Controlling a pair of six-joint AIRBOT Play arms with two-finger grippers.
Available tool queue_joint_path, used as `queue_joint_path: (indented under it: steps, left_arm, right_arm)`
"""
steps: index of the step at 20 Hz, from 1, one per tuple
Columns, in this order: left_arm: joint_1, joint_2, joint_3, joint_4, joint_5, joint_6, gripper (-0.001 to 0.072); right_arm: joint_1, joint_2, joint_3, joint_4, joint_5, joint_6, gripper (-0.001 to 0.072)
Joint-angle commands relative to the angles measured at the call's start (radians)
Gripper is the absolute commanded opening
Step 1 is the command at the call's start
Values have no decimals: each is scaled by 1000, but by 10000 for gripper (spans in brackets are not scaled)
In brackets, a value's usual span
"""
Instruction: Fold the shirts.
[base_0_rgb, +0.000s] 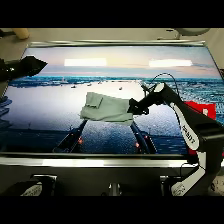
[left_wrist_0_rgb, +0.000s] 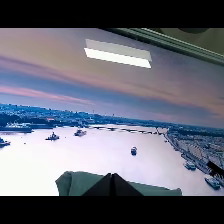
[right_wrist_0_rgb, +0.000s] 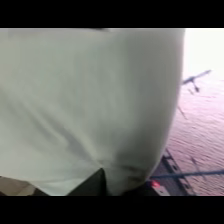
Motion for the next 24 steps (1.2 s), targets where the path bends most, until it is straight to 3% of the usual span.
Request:
queue_joint_path:
  steps: [1,3,10,16,20,24]
  left_arm:
    - [-3,-1,-3,2,2,1,26]
    - [-3,-1,-3,3,15,16,27]
    - [-2,-30,-4,3,19,34,27]
    - [-4,-47,-5,2,17,34,27]
    - [-4,-47,-5,2,18,35,27]
    - [-4,-46,-5,2,18,35,27]
  right_arm:
    - [-10,-11,57,175,-24,-59,24]
    - [-88,34,176,211,109,-102,21]
    - [-543,233,496,38,446,89,21]
    - [-874,277,496,7,456,130,22]
    - [-979,290,496,-4,506,205,22]
    - [-986,322,495,-214,548,265,22]
